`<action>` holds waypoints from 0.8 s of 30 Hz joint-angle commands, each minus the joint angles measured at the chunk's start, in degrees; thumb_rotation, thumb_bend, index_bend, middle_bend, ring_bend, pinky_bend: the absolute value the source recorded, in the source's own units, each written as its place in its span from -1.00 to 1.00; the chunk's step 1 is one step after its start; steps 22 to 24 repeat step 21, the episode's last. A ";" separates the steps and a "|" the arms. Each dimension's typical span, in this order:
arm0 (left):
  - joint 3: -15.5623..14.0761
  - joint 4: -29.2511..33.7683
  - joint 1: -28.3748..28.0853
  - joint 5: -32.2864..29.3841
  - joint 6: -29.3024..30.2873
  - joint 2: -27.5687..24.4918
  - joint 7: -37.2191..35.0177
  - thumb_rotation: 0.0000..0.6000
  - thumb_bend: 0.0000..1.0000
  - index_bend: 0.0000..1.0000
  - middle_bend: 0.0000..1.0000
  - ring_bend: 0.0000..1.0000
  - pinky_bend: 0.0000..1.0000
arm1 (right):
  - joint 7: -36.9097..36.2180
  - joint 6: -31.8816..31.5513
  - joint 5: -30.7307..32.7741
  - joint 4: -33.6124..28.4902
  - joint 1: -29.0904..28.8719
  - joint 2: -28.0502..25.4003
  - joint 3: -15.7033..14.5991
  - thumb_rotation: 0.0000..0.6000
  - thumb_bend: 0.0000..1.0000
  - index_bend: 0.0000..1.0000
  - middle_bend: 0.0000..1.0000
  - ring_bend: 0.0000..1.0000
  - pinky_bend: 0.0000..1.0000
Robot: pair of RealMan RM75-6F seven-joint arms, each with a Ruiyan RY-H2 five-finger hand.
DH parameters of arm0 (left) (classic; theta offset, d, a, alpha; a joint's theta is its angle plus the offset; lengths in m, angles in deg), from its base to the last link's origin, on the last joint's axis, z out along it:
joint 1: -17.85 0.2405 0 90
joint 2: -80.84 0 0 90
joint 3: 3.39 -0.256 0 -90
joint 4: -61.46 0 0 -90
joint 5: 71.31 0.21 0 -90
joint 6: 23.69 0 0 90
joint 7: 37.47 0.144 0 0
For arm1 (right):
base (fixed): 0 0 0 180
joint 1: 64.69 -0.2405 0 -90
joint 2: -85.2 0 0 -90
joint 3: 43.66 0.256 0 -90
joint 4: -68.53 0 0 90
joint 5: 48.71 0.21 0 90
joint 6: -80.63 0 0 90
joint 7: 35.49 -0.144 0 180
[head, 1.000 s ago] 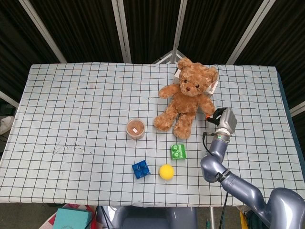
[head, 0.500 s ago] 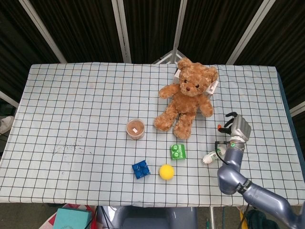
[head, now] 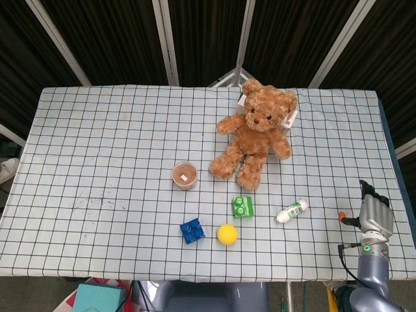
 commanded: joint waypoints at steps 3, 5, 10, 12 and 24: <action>-0.27 0.30 0.32 0.44 0.74 0.09 0.81 1.00 -0.66 -0.60 -0.87 -0.98 -0.73 | -19.91 -8.57 -31.99 9.49 10.79 0.29 -11.13 1.00 -0.35 -1.00 -0.81 -0.75 -0.96; -0.35 0.44 0.42 0.68 1.01 0.14 0.84 1.00 -0.66 -0.60 -0.87 -0.98 -0.73 | -23.46 -10.10 -38.70 14.47 11.20 0.89 -12.59 1.00 -0.35 -1.00 -0.81 -0.75 -0.97; -0.79 0.52 0.64 1.35 1.27 0.24 1.21 1.00 -0.66 -0.60 -0.87 -0.98 -0.73 | -23.18 -16.42 -48.30 25.92 11.55 3.49 -13.70 1.00 -0.35 -1.00 -0.81 -0.77 -1.00; -1.01 0.60 0.71 1.61 1.27 0.21 1.41 1.00 -0.66 -0.60 -0.87 -0.98 -0.73 | -24.06 -16.67 -49.70 28.52 11.59 3.99 -14.16 1.00 -0.35 -1.00 -0.81 -0.78 -1.00; -0.91 0.05 0.71 2.66 1.68 0.00 -0.57 1.00 -0.66 -0.60 -0.87 -0.98 -0.73 | -27.58 -15.91 -51.95 33.44 11.73 3.17 -14.77 1.00 -0.35 -1.00 -0.81 -0.80 -1.00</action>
